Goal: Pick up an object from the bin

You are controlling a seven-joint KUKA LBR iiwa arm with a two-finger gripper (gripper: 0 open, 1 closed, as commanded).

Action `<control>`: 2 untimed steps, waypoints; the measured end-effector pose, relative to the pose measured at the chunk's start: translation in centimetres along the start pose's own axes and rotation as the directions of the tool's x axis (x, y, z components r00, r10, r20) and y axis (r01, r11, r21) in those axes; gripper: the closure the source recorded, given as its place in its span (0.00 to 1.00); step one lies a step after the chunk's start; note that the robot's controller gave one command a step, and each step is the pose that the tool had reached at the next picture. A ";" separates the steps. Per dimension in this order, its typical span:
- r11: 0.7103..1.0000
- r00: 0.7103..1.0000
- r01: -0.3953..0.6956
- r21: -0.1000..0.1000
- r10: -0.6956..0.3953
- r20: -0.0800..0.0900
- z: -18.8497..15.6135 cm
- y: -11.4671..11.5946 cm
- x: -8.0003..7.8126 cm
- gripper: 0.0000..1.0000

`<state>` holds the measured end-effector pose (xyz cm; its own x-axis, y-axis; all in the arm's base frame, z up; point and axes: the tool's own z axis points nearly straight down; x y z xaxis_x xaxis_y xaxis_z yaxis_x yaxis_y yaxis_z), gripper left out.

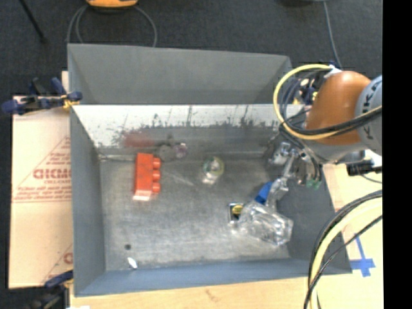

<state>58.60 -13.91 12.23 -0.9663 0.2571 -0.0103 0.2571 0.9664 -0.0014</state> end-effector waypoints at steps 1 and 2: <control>1.000 1.000 0.001 -0.001 -0.001 0.007 0.4 -0.1 -0.1 0.00; 0.992 0.992 -0.126 -0.004 0.126 -0.003 4.6 -1.7 2.7 0.00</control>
Offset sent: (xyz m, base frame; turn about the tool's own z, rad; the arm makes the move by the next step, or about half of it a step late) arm -0.0151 -0.0107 -0.0504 0.0040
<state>55.58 -14.84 7.57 -0.9264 0.3764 -0.0073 0.3764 0.9265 0.0036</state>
